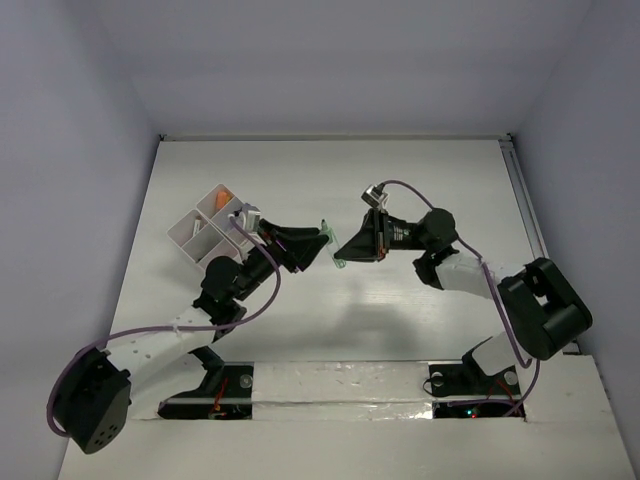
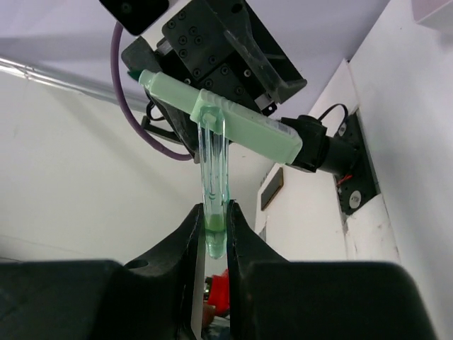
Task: Sort the stationery into containers
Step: Place the pen at the center of the board.
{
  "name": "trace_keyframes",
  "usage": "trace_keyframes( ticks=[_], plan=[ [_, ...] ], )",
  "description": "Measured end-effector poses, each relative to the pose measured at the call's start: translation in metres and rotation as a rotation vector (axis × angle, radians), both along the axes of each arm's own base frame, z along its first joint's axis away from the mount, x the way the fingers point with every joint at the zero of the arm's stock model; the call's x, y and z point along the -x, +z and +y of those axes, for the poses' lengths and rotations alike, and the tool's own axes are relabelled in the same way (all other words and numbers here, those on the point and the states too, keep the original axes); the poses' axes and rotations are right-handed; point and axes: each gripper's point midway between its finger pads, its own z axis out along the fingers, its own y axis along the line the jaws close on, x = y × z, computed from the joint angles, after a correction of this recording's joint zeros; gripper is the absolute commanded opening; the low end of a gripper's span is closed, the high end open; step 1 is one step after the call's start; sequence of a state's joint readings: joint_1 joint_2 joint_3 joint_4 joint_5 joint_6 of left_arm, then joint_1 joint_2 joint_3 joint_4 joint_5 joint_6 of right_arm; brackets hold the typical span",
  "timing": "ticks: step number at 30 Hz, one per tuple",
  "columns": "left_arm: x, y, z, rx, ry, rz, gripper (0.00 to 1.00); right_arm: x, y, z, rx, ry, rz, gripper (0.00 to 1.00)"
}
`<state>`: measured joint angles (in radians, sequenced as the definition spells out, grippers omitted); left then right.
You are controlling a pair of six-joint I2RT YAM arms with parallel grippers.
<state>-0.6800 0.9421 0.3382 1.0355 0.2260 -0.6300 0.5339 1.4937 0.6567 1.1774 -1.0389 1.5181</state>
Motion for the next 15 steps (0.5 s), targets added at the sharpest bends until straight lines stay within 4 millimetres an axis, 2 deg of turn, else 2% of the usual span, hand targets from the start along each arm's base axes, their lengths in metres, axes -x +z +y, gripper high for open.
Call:
trace_keyframes(
  ticks=[5, 9, 12, 15],
  plan=[
    [-0.004, -0.011, 0.013, -0.010, 0.075, 0.052, 0.43, 0.004, -0.016, -0.002, 0.008, 0.005, 0.094, 0.00],
    [-0.005, -0.031, 0.021, -0.020, 0.114, 0.114, 0.42, 0.003, -0.026, -0.002, 0.026, -0.003, 0.135, 0.00],
    [-0.009, -0.046, 0.025, -0.053, 0.142, 0.165, 0.42, -0.008, -0.044, 0.003, 0.115, -0.050, 0.097, 0.00],
    [-0.009, -0.053, 0.031, -0.066, 0.171, 0.188, 0.43, -0.023, -0.063, 0.007, 0.223, -0.105, 0.051, 0.00]
  ],
)
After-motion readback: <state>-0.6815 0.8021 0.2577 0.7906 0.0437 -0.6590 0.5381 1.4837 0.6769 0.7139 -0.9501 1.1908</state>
